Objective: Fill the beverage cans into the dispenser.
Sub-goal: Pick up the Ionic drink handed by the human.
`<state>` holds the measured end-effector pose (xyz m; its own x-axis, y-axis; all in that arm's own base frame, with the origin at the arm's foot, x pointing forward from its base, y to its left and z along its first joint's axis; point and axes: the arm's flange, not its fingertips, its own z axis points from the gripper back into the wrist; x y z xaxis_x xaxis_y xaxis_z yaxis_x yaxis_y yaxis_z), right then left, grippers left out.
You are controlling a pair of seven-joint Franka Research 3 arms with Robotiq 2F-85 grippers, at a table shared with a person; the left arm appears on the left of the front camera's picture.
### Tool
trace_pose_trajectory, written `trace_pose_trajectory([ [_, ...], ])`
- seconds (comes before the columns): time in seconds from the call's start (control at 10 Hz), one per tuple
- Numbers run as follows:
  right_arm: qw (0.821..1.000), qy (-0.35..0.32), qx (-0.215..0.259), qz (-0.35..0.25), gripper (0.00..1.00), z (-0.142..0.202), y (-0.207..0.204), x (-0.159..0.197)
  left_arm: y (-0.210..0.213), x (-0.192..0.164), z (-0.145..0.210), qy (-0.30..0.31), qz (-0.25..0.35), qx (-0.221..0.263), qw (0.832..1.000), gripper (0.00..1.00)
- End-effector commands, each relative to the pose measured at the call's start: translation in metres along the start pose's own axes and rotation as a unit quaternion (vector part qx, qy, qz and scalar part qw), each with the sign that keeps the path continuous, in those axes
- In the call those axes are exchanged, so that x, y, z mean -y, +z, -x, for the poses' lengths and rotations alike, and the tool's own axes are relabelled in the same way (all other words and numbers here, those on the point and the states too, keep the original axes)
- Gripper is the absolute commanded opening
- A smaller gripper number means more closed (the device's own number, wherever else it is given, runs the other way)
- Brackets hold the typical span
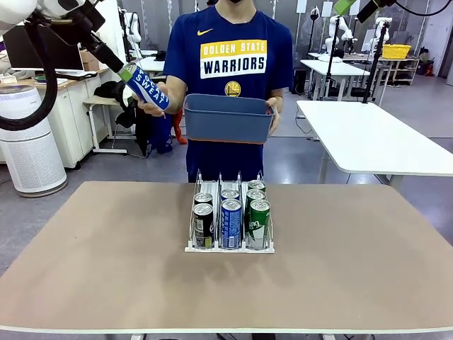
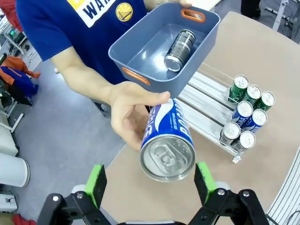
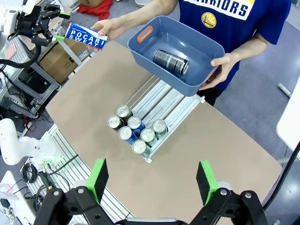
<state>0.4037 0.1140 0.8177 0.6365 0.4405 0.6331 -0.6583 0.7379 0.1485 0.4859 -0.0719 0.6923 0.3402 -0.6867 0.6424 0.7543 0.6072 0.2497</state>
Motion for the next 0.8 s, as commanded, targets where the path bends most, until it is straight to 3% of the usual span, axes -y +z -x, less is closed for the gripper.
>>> trace_pose_trajectory([
  [0.0, 1.0, 0.0, 0.0, 0.0, 1.0, 0.0, 0.0, 0.0, -0.008, -0.01, 0.001, -0.006, 0.027, 0.036, 0.999, 1.0],
  [0.7, 1.0, 0.0, 0.0, 0.0, 1.0, 0.0, 0.0, 0.0, -0.033, -0.015, -0.002, -0.006, 0.049, 0.049, 0.998, 1.0],
])
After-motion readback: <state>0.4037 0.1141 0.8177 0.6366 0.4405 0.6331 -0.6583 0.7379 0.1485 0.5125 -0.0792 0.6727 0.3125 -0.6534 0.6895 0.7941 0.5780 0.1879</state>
